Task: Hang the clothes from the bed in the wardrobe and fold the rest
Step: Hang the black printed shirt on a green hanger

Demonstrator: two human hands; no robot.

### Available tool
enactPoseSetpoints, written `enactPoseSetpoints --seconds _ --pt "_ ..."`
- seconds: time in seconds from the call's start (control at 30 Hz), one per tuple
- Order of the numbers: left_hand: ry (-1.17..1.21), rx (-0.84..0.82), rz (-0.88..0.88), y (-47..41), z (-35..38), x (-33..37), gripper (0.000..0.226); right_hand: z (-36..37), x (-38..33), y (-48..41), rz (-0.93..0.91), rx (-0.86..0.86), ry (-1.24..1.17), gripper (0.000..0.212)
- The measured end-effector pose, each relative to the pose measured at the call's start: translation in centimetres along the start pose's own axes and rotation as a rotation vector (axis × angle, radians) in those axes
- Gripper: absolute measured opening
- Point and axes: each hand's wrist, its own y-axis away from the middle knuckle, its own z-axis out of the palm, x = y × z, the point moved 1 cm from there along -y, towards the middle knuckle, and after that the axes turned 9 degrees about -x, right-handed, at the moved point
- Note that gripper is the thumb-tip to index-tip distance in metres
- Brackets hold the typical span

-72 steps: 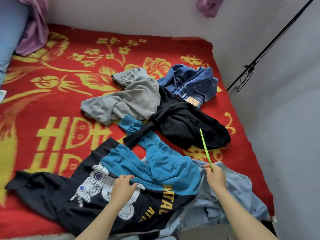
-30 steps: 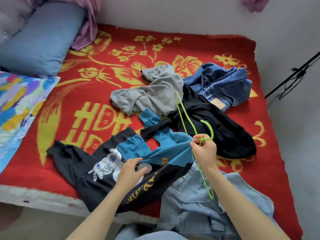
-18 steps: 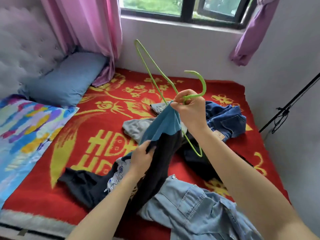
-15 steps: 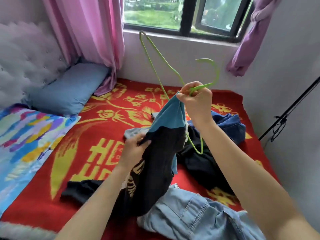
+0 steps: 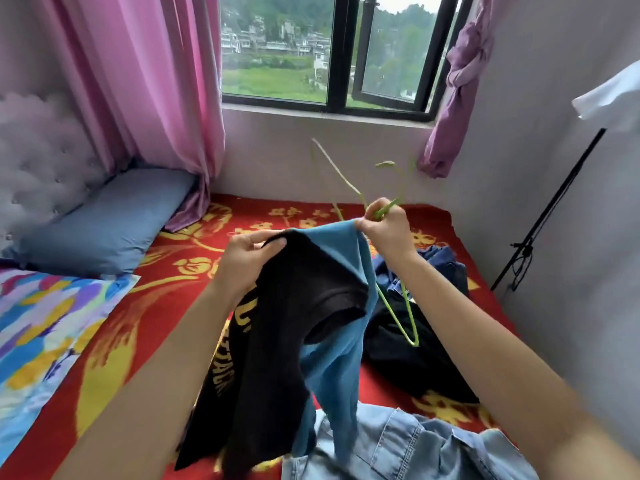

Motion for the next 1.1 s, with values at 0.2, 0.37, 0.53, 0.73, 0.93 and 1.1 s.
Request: enactPoseSetpoints --seconds 0.2,0.37,0.53,0.73,0.93,1.1 --pt "-0.032 0.001 -0.262 1.1 -0.1 -7.4 0.018 4.4 10.2 6.6 0.253 -0.348 0.087 0.041" --pt "0.041 0.139 -0.247 1.3 -0.4 -8.6 0.012 7.3 14.1 8.9 0.531 -0.315 -0.001 0.036" --pt "0.112 0.146 -0.230 1.9 -0.5 -8.9 0.014 10.2 13.9 8.8 0.637 -0.287 -0.271 0.040" --pt "0.126 0.218 -0.221 2.2 -0.9 -9.1 0.016 12.4 13.5 8.0 0.727 -0.297 -0.580 0.039" --pt "-0.003 0.401 -0.185 1.3 -3.5 -7.3 0.012 9.1 8.3 2.0 0.434 -0.254 -0.509 0.050" --pt "-0.042 0.433 0.043 -0.6 -3.7 -0.5 0.021 4.5 -2.0 -4.6 0.008 -0.269 -0.309 0.048"
